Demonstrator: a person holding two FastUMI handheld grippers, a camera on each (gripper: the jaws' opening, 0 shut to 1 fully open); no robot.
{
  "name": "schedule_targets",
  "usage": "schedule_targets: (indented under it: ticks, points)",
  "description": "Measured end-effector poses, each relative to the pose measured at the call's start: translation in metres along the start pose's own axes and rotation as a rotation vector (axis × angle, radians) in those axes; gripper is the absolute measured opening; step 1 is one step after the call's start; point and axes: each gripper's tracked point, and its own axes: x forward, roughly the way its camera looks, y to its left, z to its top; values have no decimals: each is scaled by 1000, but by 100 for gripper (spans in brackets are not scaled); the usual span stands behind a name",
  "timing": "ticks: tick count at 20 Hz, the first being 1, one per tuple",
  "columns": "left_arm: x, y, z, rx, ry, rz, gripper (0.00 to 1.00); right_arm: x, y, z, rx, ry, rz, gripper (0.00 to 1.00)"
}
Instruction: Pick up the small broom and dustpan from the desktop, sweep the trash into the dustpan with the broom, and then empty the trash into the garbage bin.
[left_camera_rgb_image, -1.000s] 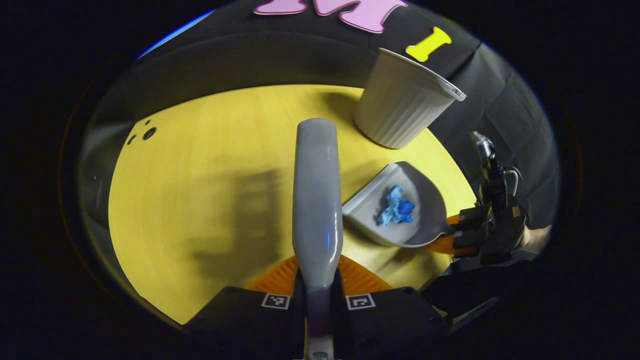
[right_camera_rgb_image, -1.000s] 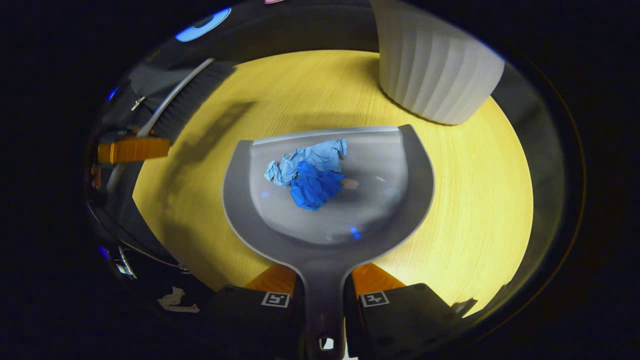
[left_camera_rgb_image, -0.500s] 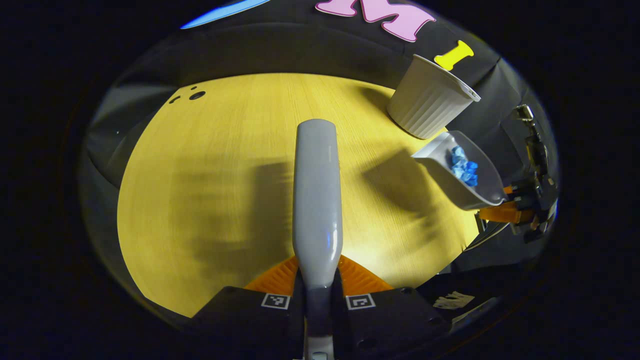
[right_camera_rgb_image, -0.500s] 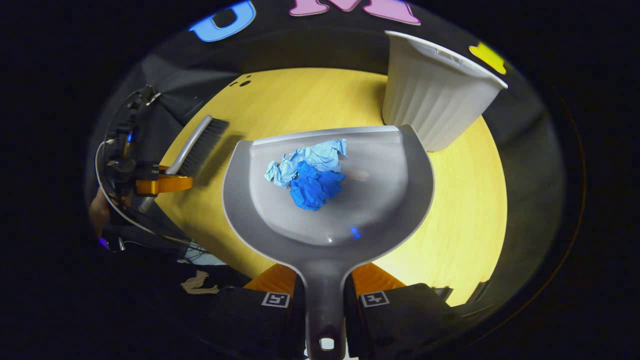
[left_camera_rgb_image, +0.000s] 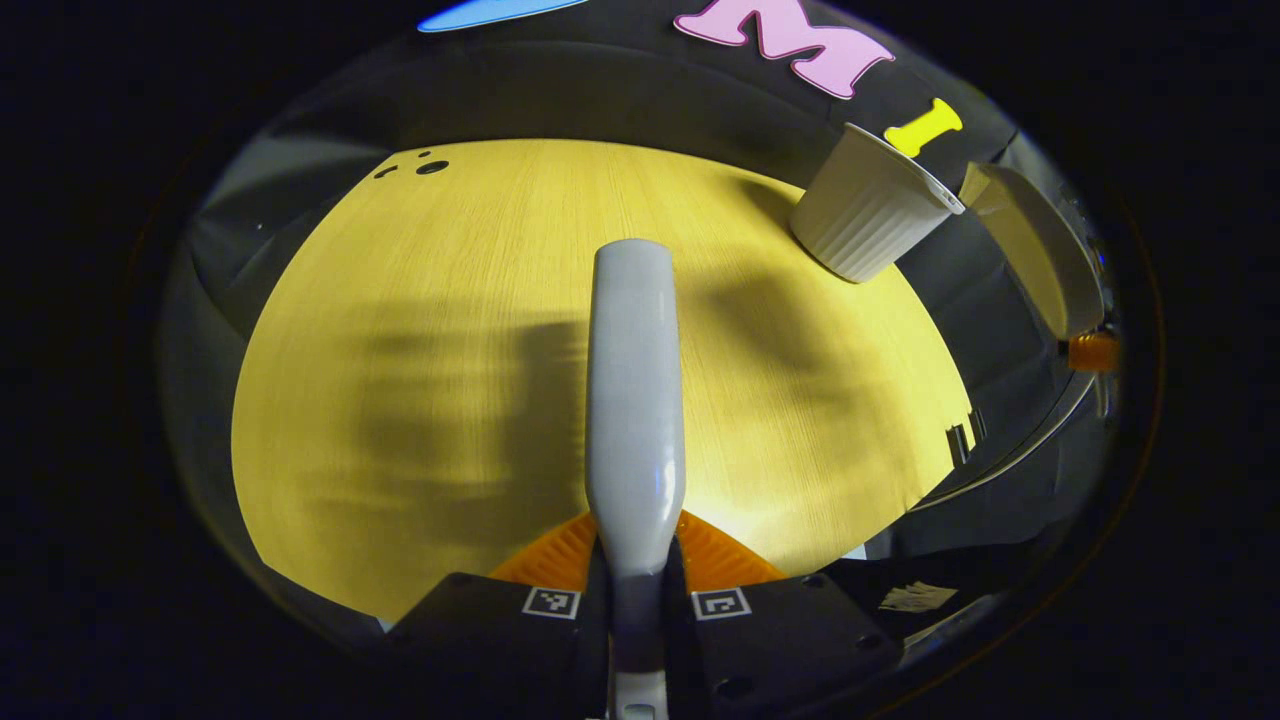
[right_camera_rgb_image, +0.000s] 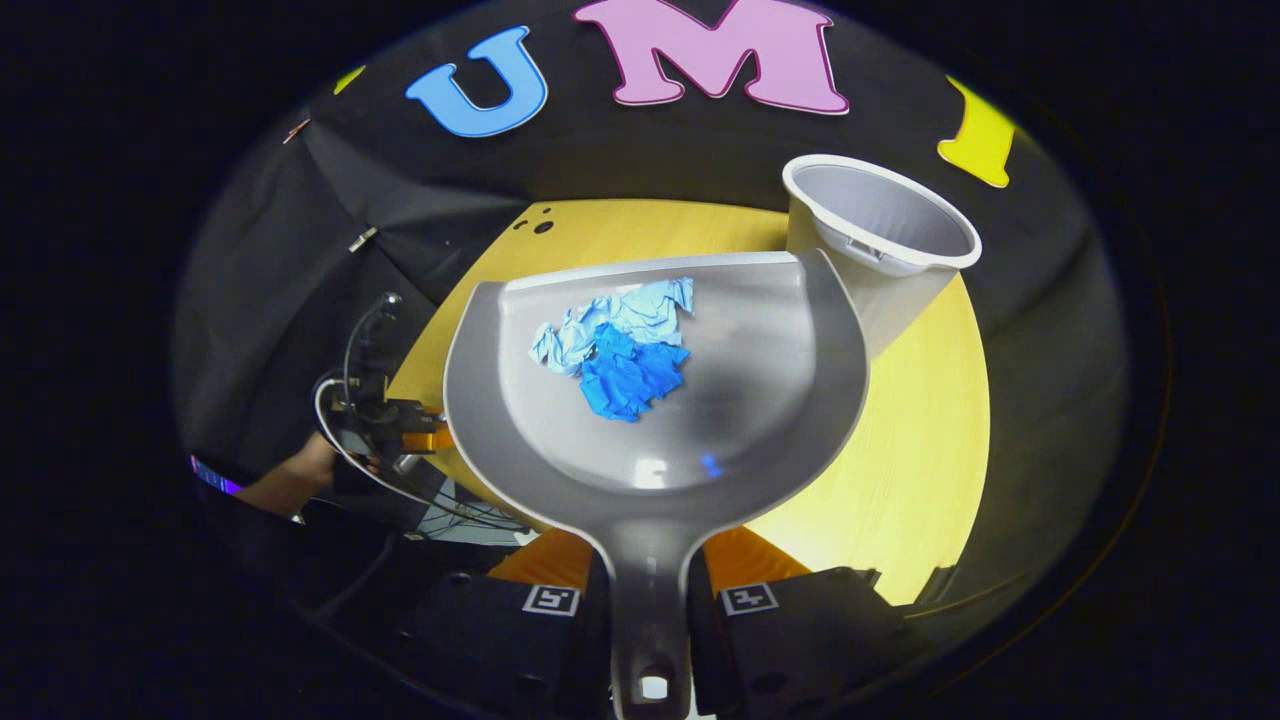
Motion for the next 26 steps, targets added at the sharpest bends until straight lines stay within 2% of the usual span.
schedule_targets:
  ticks: [1,2,3,9,10,11,14,18,22,23,24,25,26]
  points:
    - [0,-1,1,-3,1,-1,26,1,-1,2,25,-5,5,36]
    - [-1,-1,1,-6,-1,0,26,-4,2,4,44,-15,6,43]
    - [0,-1,2,-8,-3,3,26,-6,0,4,53,-34,-5,36]
    - [0,0,0,-27,8,19,26,1,-5,3,17,-115,-125,36]
    - [0,0,0,-34,7,25,29,2,-7,3,19,-124,-143,36]
    - [1,0,1,-44,4,30,26,4,-7,3,27,-128,-159,36]
    - [1,-5,1,-77,4,26,26,0,-1,7,99,-130,-210,36]
    - [-2,2,-1,-62,18,56,26,-2,10,5,184,-125,-263,36]
    - [0,2,3,-76,-5,64,26,-13,15,6,168,-106,-363,36]
    - [1,2,3,-78,-6,69,29,-22,18,16,167,-137,-374,36]
    - [1,3,3,-82,-6,71,29,-20,15,12,168,-138,-394,44]
    - [1,2,2,-86,-1,70,29,-21,12,9,168,-129,-417,36]
    - [1,1,0,-87,5,70,26,-21,12,10,161,-130,-434,36]
